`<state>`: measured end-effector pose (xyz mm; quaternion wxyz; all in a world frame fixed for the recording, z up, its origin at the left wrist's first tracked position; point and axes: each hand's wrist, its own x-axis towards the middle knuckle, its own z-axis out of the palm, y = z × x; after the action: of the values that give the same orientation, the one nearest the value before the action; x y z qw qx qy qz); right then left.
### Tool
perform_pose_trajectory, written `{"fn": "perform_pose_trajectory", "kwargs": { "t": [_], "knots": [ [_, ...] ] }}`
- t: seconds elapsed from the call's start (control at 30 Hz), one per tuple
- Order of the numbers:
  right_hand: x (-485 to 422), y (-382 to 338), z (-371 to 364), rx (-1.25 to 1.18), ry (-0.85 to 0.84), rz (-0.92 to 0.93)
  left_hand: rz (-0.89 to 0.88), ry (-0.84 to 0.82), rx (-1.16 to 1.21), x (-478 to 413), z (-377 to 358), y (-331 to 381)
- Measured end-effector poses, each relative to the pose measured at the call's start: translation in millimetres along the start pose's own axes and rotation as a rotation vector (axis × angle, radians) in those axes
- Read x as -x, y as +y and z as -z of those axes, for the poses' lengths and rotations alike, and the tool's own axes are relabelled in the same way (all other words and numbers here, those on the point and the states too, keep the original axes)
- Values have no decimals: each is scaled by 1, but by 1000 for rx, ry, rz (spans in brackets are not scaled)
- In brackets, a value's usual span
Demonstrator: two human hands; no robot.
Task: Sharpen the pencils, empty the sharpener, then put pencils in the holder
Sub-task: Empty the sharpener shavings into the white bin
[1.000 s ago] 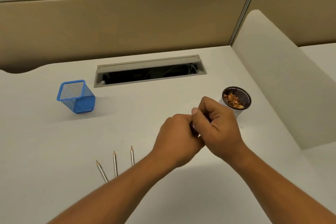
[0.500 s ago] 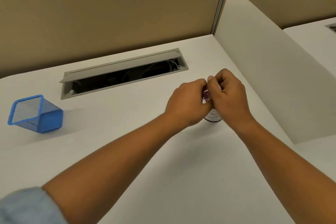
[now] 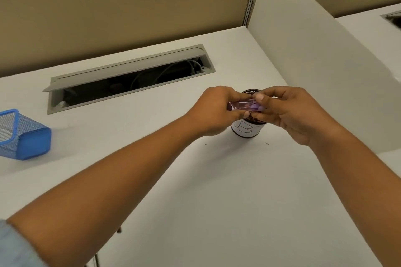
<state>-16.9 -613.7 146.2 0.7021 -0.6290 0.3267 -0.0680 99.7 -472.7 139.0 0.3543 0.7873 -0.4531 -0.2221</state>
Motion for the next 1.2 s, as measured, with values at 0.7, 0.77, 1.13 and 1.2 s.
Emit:
{"fn": "perform_pose_trajectory", "kwargs": {
  "t": [0.7,0.77,1.13,1.2],
  "knots": [
    [-3,5,-4,860,301,409,21,190,-188,0,-4,4],
    [-2,8,-6,877,311,436,-8,189,-199,-1,-7,7],
    [0,12,-5,888,313,443,70,263,-134,-9,-14,10],
    [-2,12,-4,795,361,434,82,265,-125,-8,-15,9]
  ]
}}
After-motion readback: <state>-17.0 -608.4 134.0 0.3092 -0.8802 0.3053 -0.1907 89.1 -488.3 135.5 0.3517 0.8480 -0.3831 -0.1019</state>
